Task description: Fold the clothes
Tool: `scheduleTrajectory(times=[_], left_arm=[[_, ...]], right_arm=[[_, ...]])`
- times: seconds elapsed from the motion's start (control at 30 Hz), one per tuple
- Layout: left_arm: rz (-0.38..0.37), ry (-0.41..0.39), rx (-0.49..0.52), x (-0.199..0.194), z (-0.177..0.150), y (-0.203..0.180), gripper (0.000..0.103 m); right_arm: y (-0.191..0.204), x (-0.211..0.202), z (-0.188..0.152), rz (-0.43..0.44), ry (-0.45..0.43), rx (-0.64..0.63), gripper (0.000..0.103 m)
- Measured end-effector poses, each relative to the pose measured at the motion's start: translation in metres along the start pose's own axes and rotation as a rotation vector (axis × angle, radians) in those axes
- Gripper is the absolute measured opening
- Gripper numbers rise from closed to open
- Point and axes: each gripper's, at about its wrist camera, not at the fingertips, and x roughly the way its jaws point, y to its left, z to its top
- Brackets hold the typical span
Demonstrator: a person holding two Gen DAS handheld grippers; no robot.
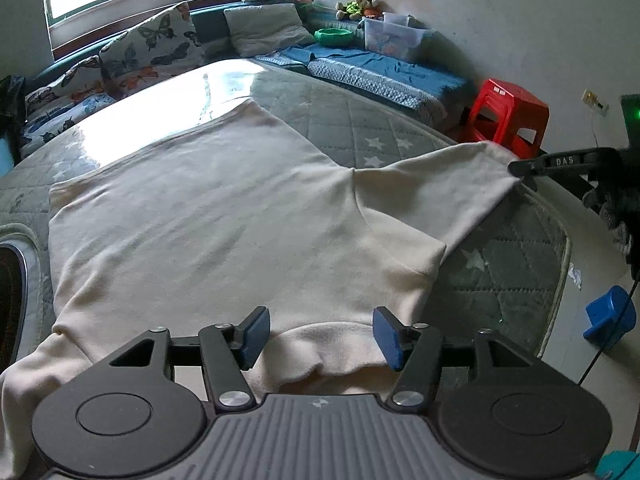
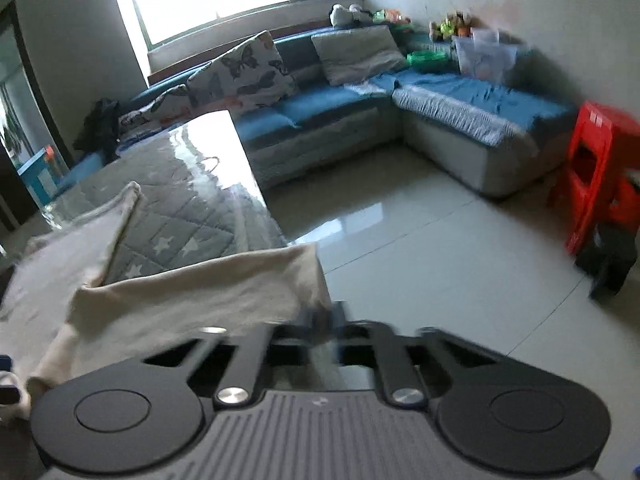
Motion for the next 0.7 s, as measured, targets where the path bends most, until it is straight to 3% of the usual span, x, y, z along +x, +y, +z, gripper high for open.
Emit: scheduleTrajectory(times=[0.2, 0.3, 0.43, 0.63, 0.7], left_arm=[[0.002, 0.009, 0.019, 0.001, -0.001, -0.003, 0.061], [0.003, 0.009, 0.018, 0.002, -0.003, -0.002, 0.062], [0.002, 0.002, -0.010, 0.000, -0.004, 0.002, 0.064], [0.027, -0.048, -0.082, -0.022, -0.010, 0.020, 0.068], [0.050, -0.062, -0.128, -0.031, -0.016, 0.032, 0.069]], right_arm=[[0.024, -0.011, 0.025, -0.100, -0.114, -0.157, 0.004], [0.026, 0.000, 0.036, -0.102, -0.115, -0.172, 0.004], [0.031, 0.021, 0.030, -0.109, -0.052, -0.198, 0.007], [0.053, 0.008, 0.027, -0.099, -0.086, -0.246, 0.020], [0.070, -0.003, 0.029, -0.054, -0.107, -0.279, 0.038]])
